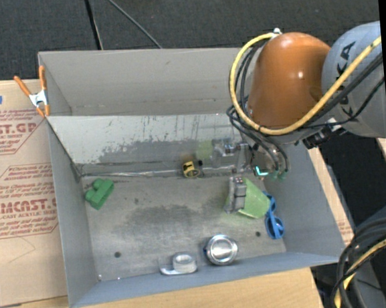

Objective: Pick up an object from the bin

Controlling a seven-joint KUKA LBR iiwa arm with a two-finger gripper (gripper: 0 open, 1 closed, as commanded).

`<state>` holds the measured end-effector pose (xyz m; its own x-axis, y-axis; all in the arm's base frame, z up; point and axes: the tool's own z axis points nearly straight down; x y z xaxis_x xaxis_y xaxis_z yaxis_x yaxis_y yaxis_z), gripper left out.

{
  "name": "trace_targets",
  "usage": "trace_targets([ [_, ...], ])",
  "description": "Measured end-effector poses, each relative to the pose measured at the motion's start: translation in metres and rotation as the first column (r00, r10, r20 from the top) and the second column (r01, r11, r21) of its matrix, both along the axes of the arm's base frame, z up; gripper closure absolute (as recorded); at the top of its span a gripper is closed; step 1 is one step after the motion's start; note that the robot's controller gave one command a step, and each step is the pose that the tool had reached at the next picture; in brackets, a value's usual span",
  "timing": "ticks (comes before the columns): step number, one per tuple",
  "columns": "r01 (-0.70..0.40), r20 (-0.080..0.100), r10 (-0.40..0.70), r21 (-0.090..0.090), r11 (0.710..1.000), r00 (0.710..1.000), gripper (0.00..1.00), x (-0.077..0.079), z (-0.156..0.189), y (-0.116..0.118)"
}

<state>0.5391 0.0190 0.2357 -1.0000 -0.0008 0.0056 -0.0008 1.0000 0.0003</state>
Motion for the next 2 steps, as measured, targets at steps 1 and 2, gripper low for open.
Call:
trace_targets([
  [1, -0.208, 0.000, 0.208, 0.002, 0.978, 0.978, 0.00, -0.009, -0.123, -0.083],
  [2, -0.583, 0.028, 0.583, -0.009, 0.812, 0.812, 0.00, 0.005, -0.160, -0.152],
])
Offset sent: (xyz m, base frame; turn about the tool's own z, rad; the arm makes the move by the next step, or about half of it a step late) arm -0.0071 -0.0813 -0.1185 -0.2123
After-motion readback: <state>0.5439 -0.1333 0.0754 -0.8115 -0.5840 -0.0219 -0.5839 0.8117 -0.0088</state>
